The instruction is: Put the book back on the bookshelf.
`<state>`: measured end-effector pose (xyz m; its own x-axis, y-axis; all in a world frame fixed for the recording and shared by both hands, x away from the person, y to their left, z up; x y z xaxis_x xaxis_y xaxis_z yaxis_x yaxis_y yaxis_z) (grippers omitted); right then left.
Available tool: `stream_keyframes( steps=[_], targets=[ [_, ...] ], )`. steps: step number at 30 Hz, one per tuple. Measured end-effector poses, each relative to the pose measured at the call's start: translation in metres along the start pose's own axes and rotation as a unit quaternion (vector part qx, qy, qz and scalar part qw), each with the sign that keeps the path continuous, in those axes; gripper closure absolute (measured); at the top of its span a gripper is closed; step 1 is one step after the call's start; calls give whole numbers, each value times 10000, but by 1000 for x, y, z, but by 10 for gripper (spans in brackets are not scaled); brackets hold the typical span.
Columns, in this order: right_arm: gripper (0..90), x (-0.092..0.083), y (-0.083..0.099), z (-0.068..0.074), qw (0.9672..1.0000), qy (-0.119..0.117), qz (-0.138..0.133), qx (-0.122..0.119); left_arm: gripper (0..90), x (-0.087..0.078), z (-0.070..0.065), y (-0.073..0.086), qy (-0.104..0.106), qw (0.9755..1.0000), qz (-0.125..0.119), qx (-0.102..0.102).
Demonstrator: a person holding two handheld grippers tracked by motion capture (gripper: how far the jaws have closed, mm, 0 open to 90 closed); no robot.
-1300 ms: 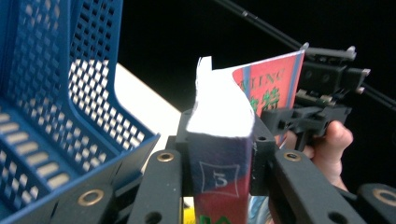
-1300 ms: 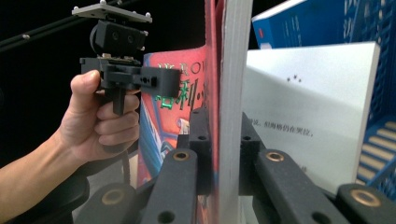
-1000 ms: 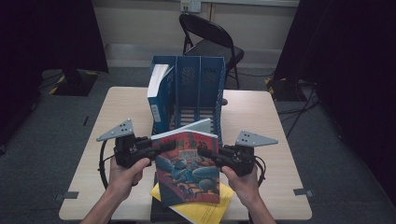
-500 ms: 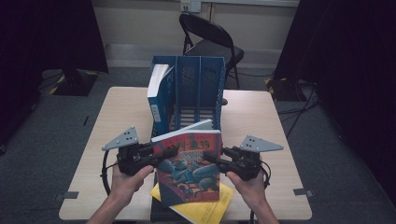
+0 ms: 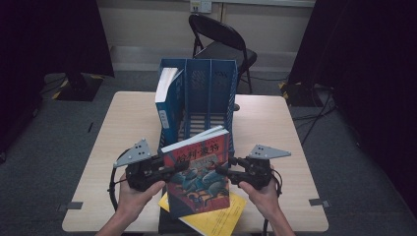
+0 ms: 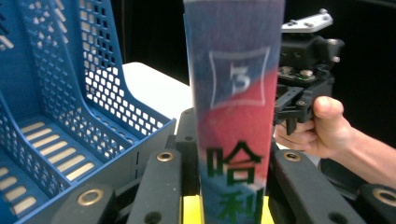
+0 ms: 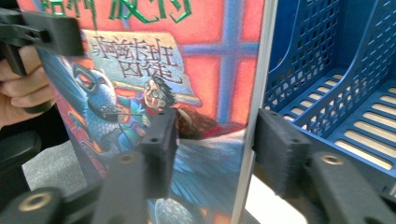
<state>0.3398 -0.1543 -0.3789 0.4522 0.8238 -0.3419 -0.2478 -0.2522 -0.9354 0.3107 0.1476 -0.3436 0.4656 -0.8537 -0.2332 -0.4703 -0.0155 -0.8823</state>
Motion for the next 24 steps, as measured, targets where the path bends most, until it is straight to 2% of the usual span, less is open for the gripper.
stream_keyframes(
  steps=[1,3,7,8,11,14,16,20,23,24],
  targets=[
    [518,0,0,0,10000,0,0,0,722,0,0,0,0,10000,0,0],
    [539,-1,0,0,10000,12,11,-27,722,2,4,1,77,9998,37,-154],
    [549,-1,-1,0,10000,13,17,-24,709,9,4,3,55,9997,143,-195],
    [560,-1,-1,0,10000,-7,29,-25,702,15,4,4,35,9994,266,-220],
    [577,-1,-2,1,10000,-50,7,-45,702,22,3,6,2,9992,299,-276],
    [591,-1,-2,1,10000,8,42,-65,723,23,4,4,-6,9991,330,-275],
    [601,-1,-3,0,10000,-8,-13,-16,735,24,6,3,103,9989,361,-282],
    [588,1,-11,-1,9999,51,-146,-55,740,22,4,-2,186,9997,135,-127],
    [583,-1,-18,-1,9992,192,-333,-116,740,22,1,-8,165,9996,24,237],
    [580,-2,-21,-1,9988,216,-411,-164,739,21,1,-9,201,9989,-24,415]
  ],
)
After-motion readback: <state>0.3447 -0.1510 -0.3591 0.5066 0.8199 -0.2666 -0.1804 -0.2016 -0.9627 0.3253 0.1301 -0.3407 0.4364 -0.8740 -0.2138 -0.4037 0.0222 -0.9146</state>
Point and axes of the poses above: each handheld gripper's, and its own axes: x roughly forward along the jaws, y roughly out of its underside, z roughly to its left, the point moved 1 cm from there along x, roughly forward along the jaws, and after that the axes turned 11 degrees about -x, right-handed, at the moved point
